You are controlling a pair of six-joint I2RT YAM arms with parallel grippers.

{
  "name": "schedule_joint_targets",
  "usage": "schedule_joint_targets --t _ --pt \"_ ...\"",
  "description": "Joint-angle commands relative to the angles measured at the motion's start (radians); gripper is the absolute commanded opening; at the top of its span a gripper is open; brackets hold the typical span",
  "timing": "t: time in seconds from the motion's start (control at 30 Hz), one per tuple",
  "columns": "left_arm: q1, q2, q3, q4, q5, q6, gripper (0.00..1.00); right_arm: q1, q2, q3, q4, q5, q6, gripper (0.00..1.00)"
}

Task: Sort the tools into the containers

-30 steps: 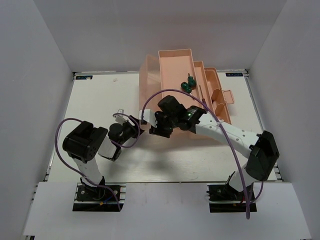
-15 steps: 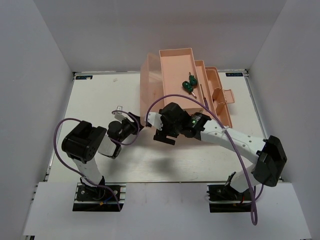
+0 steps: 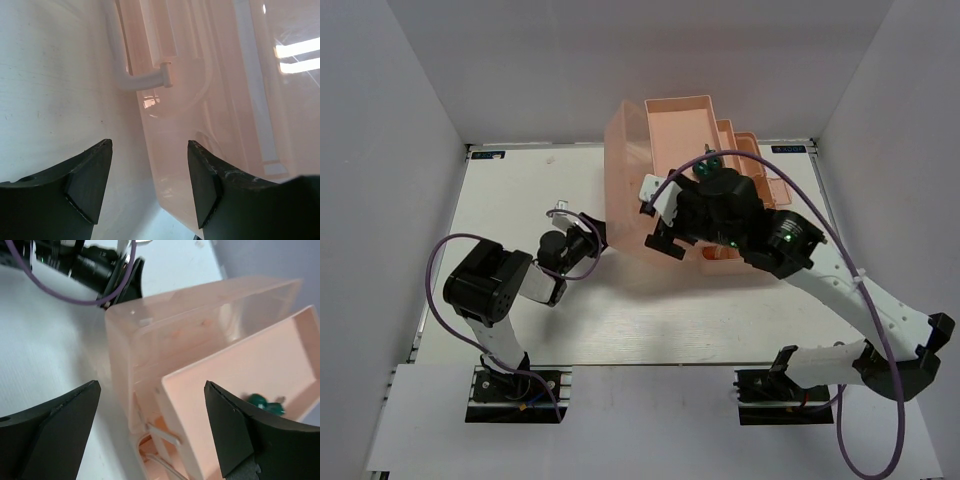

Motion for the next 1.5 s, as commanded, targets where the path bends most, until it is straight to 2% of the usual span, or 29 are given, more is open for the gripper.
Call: schedule_joint_targets --t 0.0,0.03,0.07,0.1,0.13,0.17,0.2,0.23,0.27,0.3,0.37,0.47,0.5,0.53,0.6,0.63,0.67,0.7,0.73,0.77,0.87,0.9,0.97,1.0,1.07,1.1,1.27,1.47 --pt "-0.002 -0.054 0.063 0.020 0.031 -0.009 0.72 -0.010 -0.022 0.051 -0.057 0.006 -0.020 0.90" --pt "-0.002 -0.065 0.063 0.011 0.031 -0.009 0.72 -0.013 -0.028 0.053 -0.008 0.096 -0.008 0.90" --pt "-0.002 -0.065 0.087 -0.009 0.031 0.002 0.72 -0.019 -0.031 0.047 0.027 0.266 -0.002 0.90" --pt "-0.002 -0.065 0.098 -0.020 0.031 0.011 0.72 -0.027 -0.030 0.012 0.231 0.386 -0.037 0.90" --pt "-0.002 -0.074 0.110 -0.029 0.044 0.011 0.71 -0.050 -0.028 -0.019 0.329 0.671 -0.075 0.90" --pt "-0.002 -0.074 0.122 -0.038 0.055 0.023 0.71 -0.071 -0.027 -0.086 0.433 0.713 -0.126 0.89" --pt "-0.011 -0.074 0.150 -0.060 0.055 0.032 0.68 -0.105 -0.028 -0.146 0.626 0.732 -0.211 0.26" --pt "-0.011 -0.074 0.162 -0.060 0.068 0.048 0.64 -0.232 -0.025 -0.157 0.628 0.719 -0.192 0.00" --pt "-0.011 -0.074 0.184 -0.072 0.081 0.048 0.61 -0.274 -0.022 -0.123 0.599 0.696 -0.148 0.00" --pt "-0.011 -0.084 0.193 -0.072 0.081 0.057 0.58 -0.362 0.001 -0.109 0.433 0.671 -0.012 0.00" --pt "-0.011 -0.096 0.207 -0.060 0.103 0.057 0.50 -0.479 0.034 -0.110 0.376 0.623 0.062 0.00" --pt "-0.011 -0.139 0.242 -0.083 0.112 0.057 0.50 -0.703 0.064 -0.157 0.364 0.561 0.130 0.00" --pt "-0.011 -0.148 0.256 -0.116 0.123 0.068 0.50 -0.731 0.097 -0.155 0.343 0.532 0.170 0.00" --pt "-0.021 -0.148 0.285 -0.133 0.123 0.082 0.50 -0.827 0.108 -0.154 0.285 0.510 0.211 0.00" --pt "-0.021 -0.160 0.316 -0.147 0.149 0.091 0.51 -0.888 0.167 -0.142 0.241 0.371 0.275 0.00" --pt "-0.021 -0.160 0.333 -0.171 0.158 0.091 0.51 -0.915 0.195 -0.129 0.138 0.326 0.291 0.00" --pt "-0.021 -0.160 0.368 -0.172 0.167 0.091 0.51 -0.997 0.223 -0.112 0.097 0.219 0.305 0.00" --pt "-0.021 -0.151 0.385 -0.182 0.178 0.091 0.51 -1.023 0.287 -0.057 0.021 0.123 0.319 0.00" --pt "-0.021 -0.139 0.418 -0.193 0.195 0.091 0.53 -1.058 0.350 -0.043 -0.007 0.085 0.337 0.00" --pt "-0.031 -0.139 0.437 -0.193 0.195 0.091 0.53 -1.088 0.393 -0.032 -0.048 -0.020 0.342 0.00" --pt "-0.051 -0.088 0.509 -0.216 0.253 0.091 0.55 -1.142 0.465 -0.047 -0.044 -0.145 0.352 0.00" --pt "-0.051 -0.070 0.530 -0.225 0.267 0.091 0.55 -1.158 0.482 -0.046 -0.041 -0.241 0.356 0.00" --pt "-0.062 -0.032 0.613 -0.264 0.320 0.082 0.57 -1.187 0.545 -0.015 -0.085 -0.297 0.366 0.00" --pt "-0.076 0.023 0.645 -0.283 0.342 0.073 0.58 -1.195 0.561 -0.006 -0.087 -0.390 0.369 0.00" --pt "-0.100 0.089 0.759 -0.323 0.408 0.053 0.58 -1.208 0.616 0.023 -0.110 -0.455 0.377 0.00" --pt "-0.120 0.122 0.823 -0.324 0.426 0.039 0.58 -1.219 0.625 0.031 -0.131 -0.552 0.377 0.00" --pt "-0.179 0.300 0.966 -0.291 0.483 -0.047 0.58 -1.245 0.648 0.028 -0.144 -0.735 0.398 0.00" --pt "-0.209 0.331 1.015 -0.304 0.483 -0.047 0.58 -1.287 0.588 -0.033 -0.061 -0.810 0.432 0.00"
